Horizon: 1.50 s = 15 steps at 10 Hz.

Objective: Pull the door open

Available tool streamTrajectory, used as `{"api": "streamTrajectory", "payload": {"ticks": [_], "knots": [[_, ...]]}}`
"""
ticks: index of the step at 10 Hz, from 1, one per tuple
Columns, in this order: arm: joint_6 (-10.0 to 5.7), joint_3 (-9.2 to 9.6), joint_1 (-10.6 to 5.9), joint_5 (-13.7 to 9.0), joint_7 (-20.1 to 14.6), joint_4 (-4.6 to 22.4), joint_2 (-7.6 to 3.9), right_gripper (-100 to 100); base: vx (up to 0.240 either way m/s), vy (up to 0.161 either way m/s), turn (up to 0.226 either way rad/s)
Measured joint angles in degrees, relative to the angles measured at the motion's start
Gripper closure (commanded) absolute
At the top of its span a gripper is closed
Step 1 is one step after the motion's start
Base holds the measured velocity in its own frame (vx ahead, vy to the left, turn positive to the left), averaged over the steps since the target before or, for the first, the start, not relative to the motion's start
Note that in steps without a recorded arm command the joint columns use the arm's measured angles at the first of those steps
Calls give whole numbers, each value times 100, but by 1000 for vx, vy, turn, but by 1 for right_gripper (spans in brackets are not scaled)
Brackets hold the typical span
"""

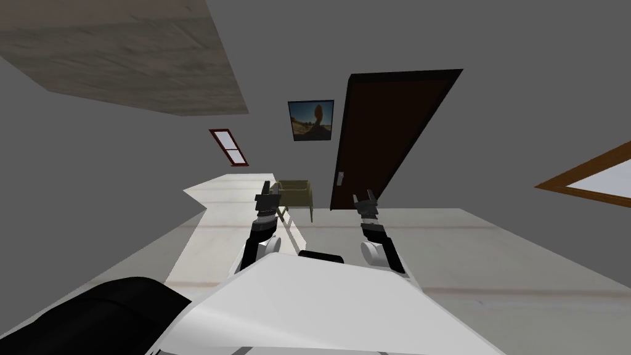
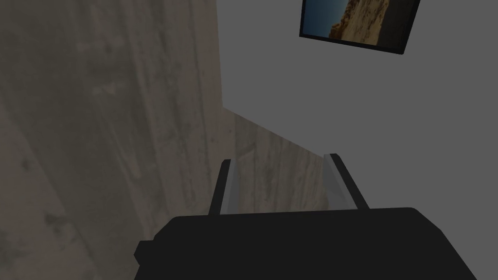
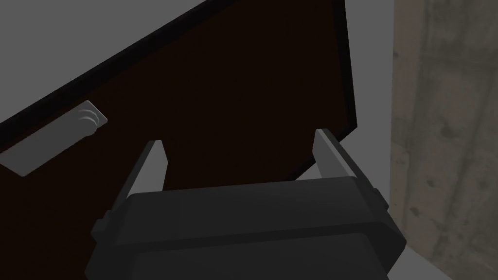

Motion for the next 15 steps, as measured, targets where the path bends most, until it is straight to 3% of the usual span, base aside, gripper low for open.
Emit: {"api": "streamTrajectory", "payload": {"ticks": [15], "knots": [[-139, 366, -813, -1886, -1888, 1737, -681, -100, 96, -36, 56]]}}
